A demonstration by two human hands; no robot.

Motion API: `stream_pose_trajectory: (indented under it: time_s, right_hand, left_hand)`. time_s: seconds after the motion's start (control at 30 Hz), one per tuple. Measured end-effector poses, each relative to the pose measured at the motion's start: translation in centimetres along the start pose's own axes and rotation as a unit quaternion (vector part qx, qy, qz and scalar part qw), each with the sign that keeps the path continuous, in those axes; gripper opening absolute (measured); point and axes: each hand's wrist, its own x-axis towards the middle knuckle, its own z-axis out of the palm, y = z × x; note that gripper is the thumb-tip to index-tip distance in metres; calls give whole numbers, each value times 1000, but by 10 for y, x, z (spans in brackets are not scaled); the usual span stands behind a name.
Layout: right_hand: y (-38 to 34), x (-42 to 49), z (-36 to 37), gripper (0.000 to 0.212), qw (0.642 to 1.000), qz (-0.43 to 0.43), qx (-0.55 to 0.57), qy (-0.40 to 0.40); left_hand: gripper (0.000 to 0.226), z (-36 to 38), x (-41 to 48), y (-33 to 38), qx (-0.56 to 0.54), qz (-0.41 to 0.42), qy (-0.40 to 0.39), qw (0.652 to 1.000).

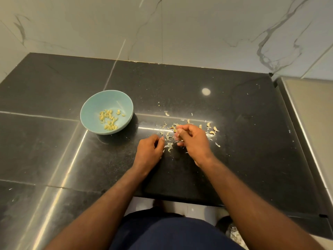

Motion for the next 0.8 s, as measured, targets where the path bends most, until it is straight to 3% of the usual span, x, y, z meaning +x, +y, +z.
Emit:
stream_pose_trajectory:
  time_s: [0.17, 0.5, 0.67, 0.8]
  right_hand:
    - [14, -17, -20, 8, 995, 80, 42, 31]
    - [10, -8, -7, 11, 982, 134, -111, -74]
    - [5, -1, 5, 16, 957, 134, -252, -45]
    - [0, 3, 7, 14, 946, 149, -286, -26]
  left_hand:
    - [16, 4, 9, -8, -41, 14, 28, 999]
    - [5, 7, 13, -14, -41, 56, 16, 997]
    - [6, 6, 15, -18, -60, 58, 8, 996]
    - [12, 6, 16, -19, -73, 50, -8, 996]
